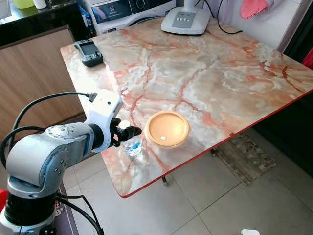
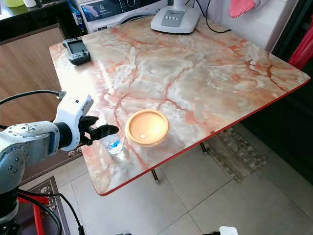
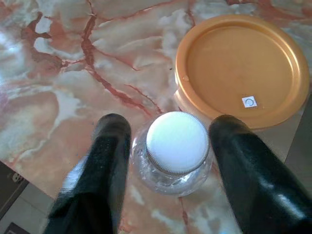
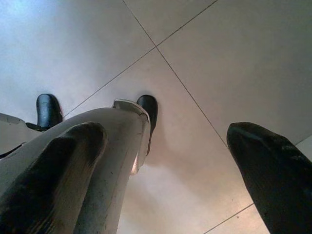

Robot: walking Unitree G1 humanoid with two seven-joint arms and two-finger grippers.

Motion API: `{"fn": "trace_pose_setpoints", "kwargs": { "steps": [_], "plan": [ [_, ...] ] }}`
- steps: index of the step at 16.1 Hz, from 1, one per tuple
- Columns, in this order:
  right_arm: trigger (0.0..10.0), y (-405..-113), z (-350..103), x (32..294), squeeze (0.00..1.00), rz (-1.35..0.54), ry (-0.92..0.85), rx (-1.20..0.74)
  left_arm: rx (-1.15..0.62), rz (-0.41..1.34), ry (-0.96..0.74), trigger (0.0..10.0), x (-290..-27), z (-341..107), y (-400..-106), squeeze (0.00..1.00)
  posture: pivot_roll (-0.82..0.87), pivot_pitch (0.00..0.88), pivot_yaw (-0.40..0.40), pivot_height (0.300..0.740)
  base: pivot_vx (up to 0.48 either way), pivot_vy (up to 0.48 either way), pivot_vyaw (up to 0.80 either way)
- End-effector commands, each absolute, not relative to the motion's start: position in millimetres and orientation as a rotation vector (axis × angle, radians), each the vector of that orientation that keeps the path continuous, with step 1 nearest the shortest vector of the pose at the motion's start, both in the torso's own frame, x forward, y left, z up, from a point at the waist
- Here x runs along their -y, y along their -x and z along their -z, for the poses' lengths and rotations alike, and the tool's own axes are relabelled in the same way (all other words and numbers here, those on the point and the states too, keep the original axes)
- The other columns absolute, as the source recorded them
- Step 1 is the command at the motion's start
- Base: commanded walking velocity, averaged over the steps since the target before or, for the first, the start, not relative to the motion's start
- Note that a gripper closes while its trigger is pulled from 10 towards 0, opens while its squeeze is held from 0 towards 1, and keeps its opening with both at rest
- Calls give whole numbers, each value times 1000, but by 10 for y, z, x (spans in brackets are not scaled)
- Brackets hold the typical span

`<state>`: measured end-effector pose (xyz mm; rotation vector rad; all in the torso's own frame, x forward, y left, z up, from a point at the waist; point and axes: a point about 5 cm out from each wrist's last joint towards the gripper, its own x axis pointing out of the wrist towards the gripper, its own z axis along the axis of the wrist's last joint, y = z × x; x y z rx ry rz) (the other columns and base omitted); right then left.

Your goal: Restocking fridge

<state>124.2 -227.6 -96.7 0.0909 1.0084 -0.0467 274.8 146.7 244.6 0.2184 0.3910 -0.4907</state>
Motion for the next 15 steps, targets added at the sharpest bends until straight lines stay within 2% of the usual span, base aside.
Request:
{"fn": "trace_pose_setpoints", "kwargs": {
  "steps": [1,15],
  "plan": [
    [10000,-1104,1019,2247,0,45,-101,-1058,-392,470,-222,0,-1502,-2433,-2741,0,198,170,28,740,0,0,0],
    [10000,-1100,1020,2245,0,43,-101,-1060,-374,415,-231,0,-1578,-2475,-2774,0,201,170,28,740,0,0,0]
  ]
}}
